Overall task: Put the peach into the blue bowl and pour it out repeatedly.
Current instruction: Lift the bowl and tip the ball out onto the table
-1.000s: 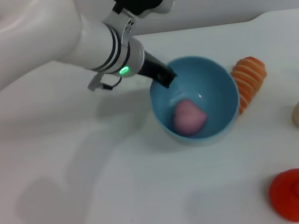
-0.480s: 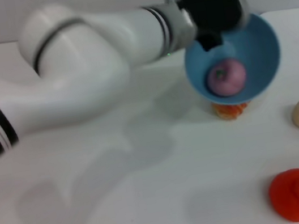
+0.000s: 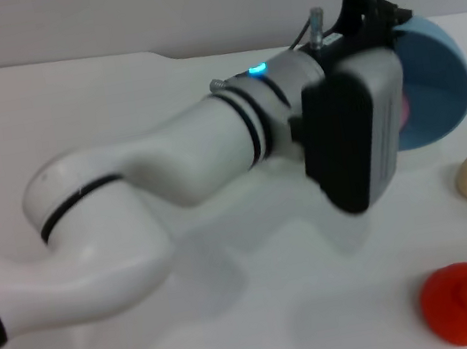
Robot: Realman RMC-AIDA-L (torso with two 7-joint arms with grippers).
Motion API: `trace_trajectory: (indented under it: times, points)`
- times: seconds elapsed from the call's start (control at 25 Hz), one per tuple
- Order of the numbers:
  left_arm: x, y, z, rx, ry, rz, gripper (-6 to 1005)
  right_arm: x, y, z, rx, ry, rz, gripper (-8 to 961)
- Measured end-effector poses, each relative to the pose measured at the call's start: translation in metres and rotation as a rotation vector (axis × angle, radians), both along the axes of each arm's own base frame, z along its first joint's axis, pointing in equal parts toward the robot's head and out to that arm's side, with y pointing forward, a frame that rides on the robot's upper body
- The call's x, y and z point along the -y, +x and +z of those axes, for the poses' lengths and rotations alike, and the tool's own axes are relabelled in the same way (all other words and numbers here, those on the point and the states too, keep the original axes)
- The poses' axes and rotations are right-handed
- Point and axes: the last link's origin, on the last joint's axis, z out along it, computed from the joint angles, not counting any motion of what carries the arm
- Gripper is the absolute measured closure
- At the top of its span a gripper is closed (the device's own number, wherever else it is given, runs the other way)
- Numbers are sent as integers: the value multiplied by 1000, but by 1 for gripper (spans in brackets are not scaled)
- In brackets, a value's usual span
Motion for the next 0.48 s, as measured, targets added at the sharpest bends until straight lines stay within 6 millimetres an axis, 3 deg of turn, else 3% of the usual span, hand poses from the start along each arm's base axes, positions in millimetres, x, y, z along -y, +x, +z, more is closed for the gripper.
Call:
trace_trajectory:
  times: [0.48]
  points:
    - [20,-15,-8,-18,64,-183,1001,-3,-2,-2,-7,-1,7,442]
